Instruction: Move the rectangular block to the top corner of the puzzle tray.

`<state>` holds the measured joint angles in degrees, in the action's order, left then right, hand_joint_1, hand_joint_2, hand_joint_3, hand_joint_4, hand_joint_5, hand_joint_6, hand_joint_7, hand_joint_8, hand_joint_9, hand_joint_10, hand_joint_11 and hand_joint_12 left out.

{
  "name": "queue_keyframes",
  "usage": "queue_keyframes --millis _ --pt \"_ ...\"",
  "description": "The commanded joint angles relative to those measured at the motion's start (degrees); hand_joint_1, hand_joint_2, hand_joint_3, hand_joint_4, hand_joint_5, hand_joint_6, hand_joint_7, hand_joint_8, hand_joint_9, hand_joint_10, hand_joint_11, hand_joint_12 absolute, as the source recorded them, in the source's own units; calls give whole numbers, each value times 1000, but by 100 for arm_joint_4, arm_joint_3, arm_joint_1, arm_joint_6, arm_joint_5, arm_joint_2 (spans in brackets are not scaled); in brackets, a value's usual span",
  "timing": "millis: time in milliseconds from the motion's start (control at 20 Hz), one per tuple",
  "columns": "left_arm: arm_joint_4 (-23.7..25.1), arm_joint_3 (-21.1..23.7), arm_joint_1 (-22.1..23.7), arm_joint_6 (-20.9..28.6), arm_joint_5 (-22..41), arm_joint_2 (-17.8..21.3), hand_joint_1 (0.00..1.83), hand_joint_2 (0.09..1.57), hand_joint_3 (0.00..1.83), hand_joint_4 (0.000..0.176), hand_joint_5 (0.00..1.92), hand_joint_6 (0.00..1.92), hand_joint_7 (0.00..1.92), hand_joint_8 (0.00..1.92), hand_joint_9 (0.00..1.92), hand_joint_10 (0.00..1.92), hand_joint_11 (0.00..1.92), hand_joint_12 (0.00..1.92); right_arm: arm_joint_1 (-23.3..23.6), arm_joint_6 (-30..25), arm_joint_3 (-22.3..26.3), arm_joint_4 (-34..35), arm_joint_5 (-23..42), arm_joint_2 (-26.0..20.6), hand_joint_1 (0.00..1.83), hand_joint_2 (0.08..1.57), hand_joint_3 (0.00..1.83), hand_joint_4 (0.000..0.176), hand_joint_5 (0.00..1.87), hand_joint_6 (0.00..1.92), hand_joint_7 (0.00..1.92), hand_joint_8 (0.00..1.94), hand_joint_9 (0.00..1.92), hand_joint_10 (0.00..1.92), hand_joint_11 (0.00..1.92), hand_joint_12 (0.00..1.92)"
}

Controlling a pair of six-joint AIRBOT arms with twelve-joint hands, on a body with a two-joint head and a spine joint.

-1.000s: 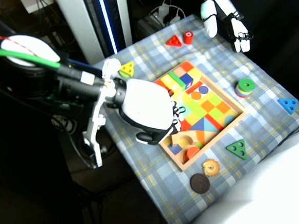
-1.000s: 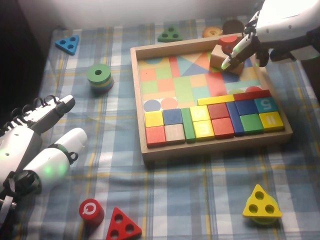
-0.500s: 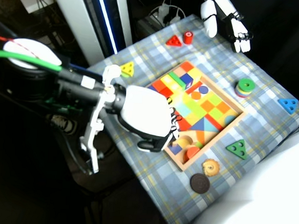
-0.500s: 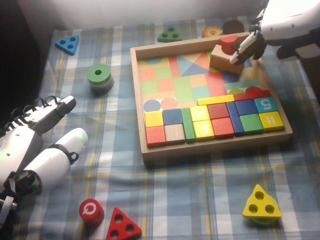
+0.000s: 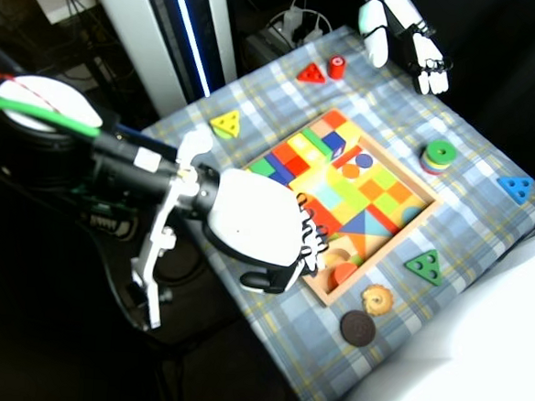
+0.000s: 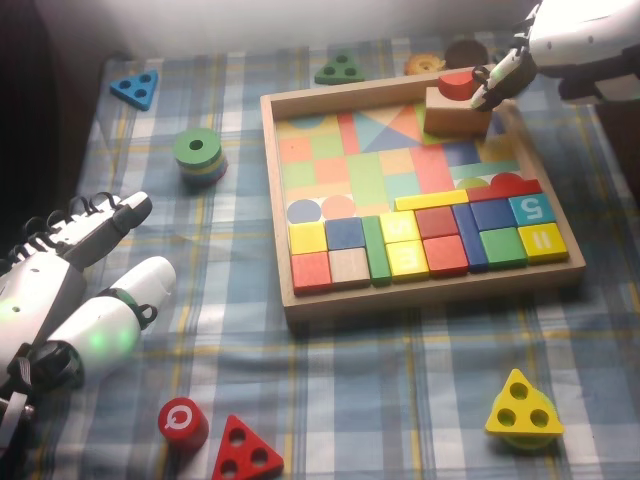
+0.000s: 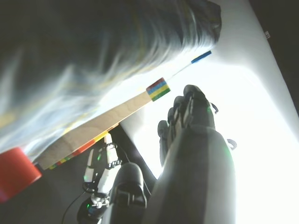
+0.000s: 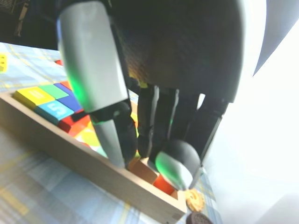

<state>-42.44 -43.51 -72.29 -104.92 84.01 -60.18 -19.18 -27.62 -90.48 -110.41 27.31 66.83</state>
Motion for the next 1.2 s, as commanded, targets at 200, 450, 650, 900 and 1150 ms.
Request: queue_keyframes --millis 200,450,650,900,1150 --pt "259 3 41 53 629 27 122 1399 0 20 335 0 231 0 180 1 0 347 40 24 -298 203 -241 159 1476 1248 0 0 480 5 1125 1941 1383 1921 1480 1921" --pt "260 5 40 77 629 29 138 1403 0 24 329 2 239 3 182 4 0 356 40 25 -571 234 -324 299 1469 1239 0 0 492 1 1100 1941 1365 1921 1464 1921" --pt "260 4 40 80 634 29 118 1404 1 20 331 0 229 0 174 1 0 356 40 25 -673 234 -369 346 1465 1257 5 0 458 2 1113 1941 1384 1921 1458 1921" --pt "255 8 28 89 643 25 150 1403 0 18 338 1 229 1 178 1 0 382 40 25 -317 297 -367 339 1429 1249 4 0 491 14 1262 1939 1496 1921 1553 1921" --pt "241 8 10 112 662 24 137 1403 0 34 328 1 228 1 174 1 0 368 68 25 194 367 -361 49 1367 1269 7 0 507 4 1067 1941 1393 1921 1474 1921"
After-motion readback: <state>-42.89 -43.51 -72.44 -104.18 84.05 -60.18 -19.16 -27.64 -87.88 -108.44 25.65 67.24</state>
